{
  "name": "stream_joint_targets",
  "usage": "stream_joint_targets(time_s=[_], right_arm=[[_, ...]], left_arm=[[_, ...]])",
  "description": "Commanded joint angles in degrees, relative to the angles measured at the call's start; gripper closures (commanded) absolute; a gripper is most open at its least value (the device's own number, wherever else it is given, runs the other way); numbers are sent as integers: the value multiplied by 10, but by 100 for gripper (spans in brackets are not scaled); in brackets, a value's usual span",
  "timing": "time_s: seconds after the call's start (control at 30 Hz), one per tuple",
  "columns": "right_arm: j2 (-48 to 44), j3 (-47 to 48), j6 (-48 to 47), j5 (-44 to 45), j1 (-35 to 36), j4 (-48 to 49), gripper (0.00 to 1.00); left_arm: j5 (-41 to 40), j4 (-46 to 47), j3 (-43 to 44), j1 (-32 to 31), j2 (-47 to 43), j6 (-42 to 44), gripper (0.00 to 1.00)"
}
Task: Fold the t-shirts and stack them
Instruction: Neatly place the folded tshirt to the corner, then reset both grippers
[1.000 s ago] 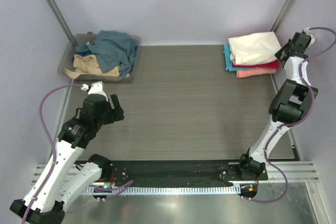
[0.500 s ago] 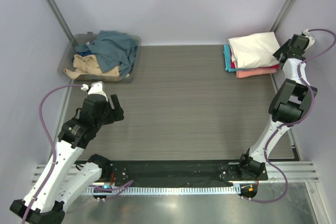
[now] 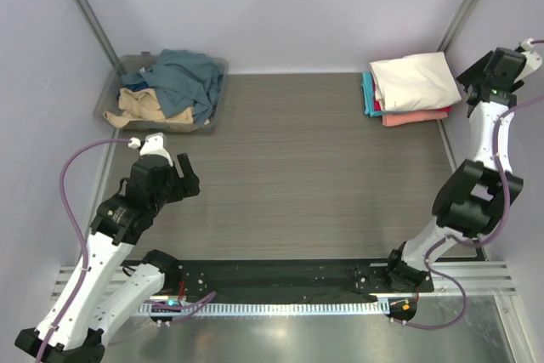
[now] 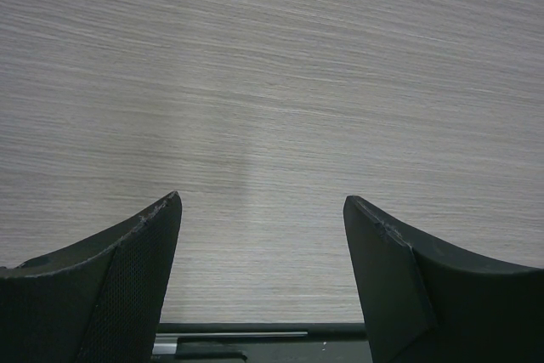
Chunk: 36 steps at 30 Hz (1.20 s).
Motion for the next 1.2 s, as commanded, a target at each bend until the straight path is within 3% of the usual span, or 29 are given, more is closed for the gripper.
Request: stream_joint_targets(time_s=[0.0, 0.17, 0.3, 0.53, 0.77, 0.93, 1.17], right_arm=[[-96, 0, 25, -19, -1, -7, 30], [-222, -107, 48, -90, 54, 7, 26], [-300, -205, 45, -126, 197, 30, 21], [-416, -438, 69, -182, 371, 88, 17], [-513, -598, 117, -140, 540, 103, 13], [-544, -692, 144, -126, 593, 160, 10], [-549, -710, 135, -102, 601, 173, 9]], left_arm=[[6, 23, 1, 2, -8, 8, 22], [16, 25, 1, 2, -10, 11, 22], [29, 29, 2, 2, -14, 15, 21], [11, 25, 0, 3, -9, 11, 20], [-6, 19, 3, 3, 6, 8, 20], [-16, 16, 3, 2, 0, 4, 20], [-26, 12, 4, 2, -4, 0, 20]])
